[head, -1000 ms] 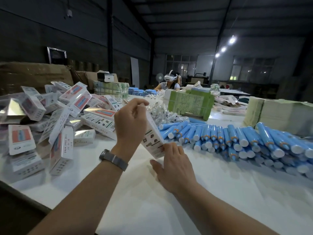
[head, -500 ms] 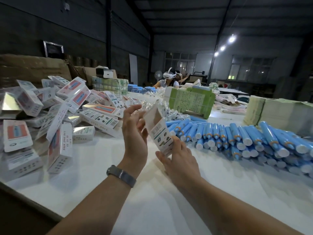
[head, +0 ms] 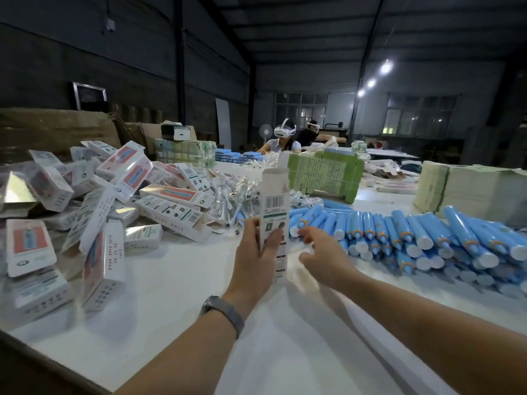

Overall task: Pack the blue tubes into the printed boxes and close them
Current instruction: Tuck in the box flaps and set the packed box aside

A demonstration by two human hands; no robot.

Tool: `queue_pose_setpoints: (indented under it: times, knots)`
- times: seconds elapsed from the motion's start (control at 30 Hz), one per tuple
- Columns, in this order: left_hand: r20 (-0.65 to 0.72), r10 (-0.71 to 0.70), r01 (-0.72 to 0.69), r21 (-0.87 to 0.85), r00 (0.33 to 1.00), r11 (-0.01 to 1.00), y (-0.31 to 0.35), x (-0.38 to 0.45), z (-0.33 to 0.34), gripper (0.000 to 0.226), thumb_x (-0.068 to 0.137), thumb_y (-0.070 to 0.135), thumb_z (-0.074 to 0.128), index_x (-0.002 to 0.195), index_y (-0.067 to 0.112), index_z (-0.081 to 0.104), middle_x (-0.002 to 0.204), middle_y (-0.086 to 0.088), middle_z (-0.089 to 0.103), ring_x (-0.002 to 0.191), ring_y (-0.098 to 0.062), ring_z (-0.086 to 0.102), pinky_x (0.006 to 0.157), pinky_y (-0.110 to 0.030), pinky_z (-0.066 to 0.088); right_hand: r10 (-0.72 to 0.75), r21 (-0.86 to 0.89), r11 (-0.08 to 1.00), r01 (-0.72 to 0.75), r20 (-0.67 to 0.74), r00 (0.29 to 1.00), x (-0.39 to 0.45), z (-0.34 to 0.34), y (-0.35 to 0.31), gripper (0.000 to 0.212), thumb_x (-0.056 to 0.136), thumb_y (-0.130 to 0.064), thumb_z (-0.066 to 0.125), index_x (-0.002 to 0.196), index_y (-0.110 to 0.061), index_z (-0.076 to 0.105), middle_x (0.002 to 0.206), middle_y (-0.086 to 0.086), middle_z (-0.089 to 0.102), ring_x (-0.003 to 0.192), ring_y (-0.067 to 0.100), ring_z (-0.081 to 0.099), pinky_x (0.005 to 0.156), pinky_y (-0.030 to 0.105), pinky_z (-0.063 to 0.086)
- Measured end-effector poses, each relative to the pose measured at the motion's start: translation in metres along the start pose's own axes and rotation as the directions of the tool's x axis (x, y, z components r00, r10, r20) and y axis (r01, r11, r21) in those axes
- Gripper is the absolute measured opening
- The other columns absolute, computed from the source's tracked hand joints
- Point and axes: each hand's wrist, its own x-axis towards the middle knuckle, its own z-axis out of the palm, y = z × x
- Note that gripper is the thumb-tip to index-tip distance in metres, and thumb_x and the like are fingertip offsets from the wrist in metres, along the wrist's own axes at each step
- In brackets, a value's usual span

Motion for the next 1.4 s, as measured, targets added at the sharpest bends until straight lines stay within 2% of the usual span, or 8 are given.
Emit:
queue_pose_setpoints:
  times: [0.17, 0.37, 0.6, 0.77, 0.97, 1.1, 1.3, 1.4]
  knots:
    - [-0.027, 0.061, -0.061, 0.0, 0.998, 0.998, -0.001, -0.004, 0.004, 0.007, 0.102, 0.023, 0.055, 0.102, 0.03, 0.053, 0.092, 0.032, 0.068, 0.083, 0.007, 0.066, 0.068, -0.01, 0.049, -0.115, -0.547, 0.829, 0.112, 0.028, 0.993, 0.058, -0.018, 0.017, 0.072, 0.089, -0.011, 0.054, 0.152, -0.032, 0.026, 0.156, -0.002, 0.029, 0.136, 0.029, 0.031, 0.106, 0.046, 0.039]
    - [0.03, 0.174, -0.177, 0.123, 0.984, 0.977, -0.002, -0.004, 0.003, 0.016, 0.1, 0.029, 0.057, 0.101, 0.028, 0.041, 0.099, 0.047, 0.059, 0.092, 0.015, 0.061, 0.073, -0.015, 0.054, -0.11, -0.724, 0.66, 0.199, 0.169, 0.979, 0.087, -0.008, 0.022, 0.07, 0.087, -0.023, 0.068, 0.146, -0.038, 0.033, 0.16, -0.009, 0.021, 0.135, 0.027, 0.03, 0.091, 0.045, 0.045]
    - [-0.009, 0.229, -0.22, 0.242, 0.973, 0.945, -0.004, -0.001, 0.001, 0.023, 0.101, 0.024, 0.057, 0.096, 0.034, 0.037, 0.102, 0.028, 0.055, 0.088, 0.004, 0.058, 0.074, -0.02, 0.051, -0.316, -0.589, 0.744, 0.316, 0.106, 0.943, 0.089, -0.021, 0.019, 0.038, 0.088, -0.002, 0.055, 0.117, -0.023, 0.064, 0.115, -0.002, 0.065, 0.105, 0.026, 0.06, 0.069, 0.031, 0.042]
    - [-0.096, 0.237, -0.205, 0.263, 0.967, 0.943, -0.004, -0.001, -0.001, 0.021, 0.098, 0.025, 0.062, 0.102, 0.026, 0.041, 0.11, -0.001, 0.063, 0.096, -0.024, 0.06, 0.08, -0.041, 0.051, -0.307, -0.02, 0.945, 0.326, -0.401, 0.863, 0.074, -0.052, -0.018, 0.023, 0.098, -0.017, 0.06, 0.12, -0.009, 0.057, 0.094, 0.007, 0.069, 0.082, 0.03, 0.069, 0.073, 0.048, 0.057]
    - [-0.148, 0.199, -0.158, 0.249, 0.969, 0.956, -0.002, 0.001, -0.003, 0.024, 0.099, 0.025, 0.061, 0.095, 0.035, 0.038, 0.098, 0.018, 0.057, 0.093, -0.02, 0.059, 0.081, -0.044, 0.053, -0.181, 0.52, 0.687, 0.507, -0.553, 0.813, 0.043, -0.099, -0.08, 0.021, 0.101, -0.021, 0.054, 0.117, -0.021, 0.04, 0.083, 0.004, 0.06, 0.057, 0.0, 0.062, 0.051, 0.015, 0.048]
    - [-0.131, 0.191, -0.158, 0.226, 0.973, 0.961, -0.004, 0.001, -0.003, 0.023, 0.098, 0.023, 0.063, 0.1, 0.029, 0.04, 0.104, 0.011, 0.062, 0.095, -0.021, 0.064, 0.079, -0.04, 0.055, -0.234, 0.522, 0.594, 0.612, -0.616, 0.752, 0.027, -0.111, -0.11, 0.023, 0.101, -0.016, 0.052, 0.116, -0.022, 0.035, 0.093, 0.018, 0.061, 0.063, 0.007, 0.062, 0.052, 0.015, 0.047]
    - [-0.128, 0.188, -0.158, 0.216, 0.974, 0.964, -0.003, 0.0, -0.002, 0.022, 0.097, 0.021, 0.063, 0.101, 0.028, 0.042, 0.109, 0.009, 0.063, 0.097, -0.02, 0.064, 0.08, -0.036, 0.053, -0.343, 0.378, 0.707, 0.598, -0.556, 0.757, 0.021, -0.089, -0.125, 0.029, 0.1, -0.019, 0.055, 0.117, -0.027, 0.032, 0.092, 0.014, 0.065, 0.077, 0.026, 0.069, 0.066, 0.045, 0.061]
    - [-0.121, 0.196, -0.164, 0.234, 0.973, 0.958, -0.003, 0.0, -0.002, 0.025, 0.098, 0.021, 0.061, 0.096, 0.035, 0.041, 0.101, 0.023, 0.06, 0.091, -0.001, 0.061, 0.076, -0.029, 0.052, -0.374, 0.344, 0.744, 0.573, -0.497, 0.783, 0.021, -0.074, -0.121, 0.028, 0.1, -0.024, 0.055, 0.118, -0.028, 0.033, 0.095, 0.012, 0.067, 0.078, 0.028, 0.069, 0.068, 0.052, 0.058]
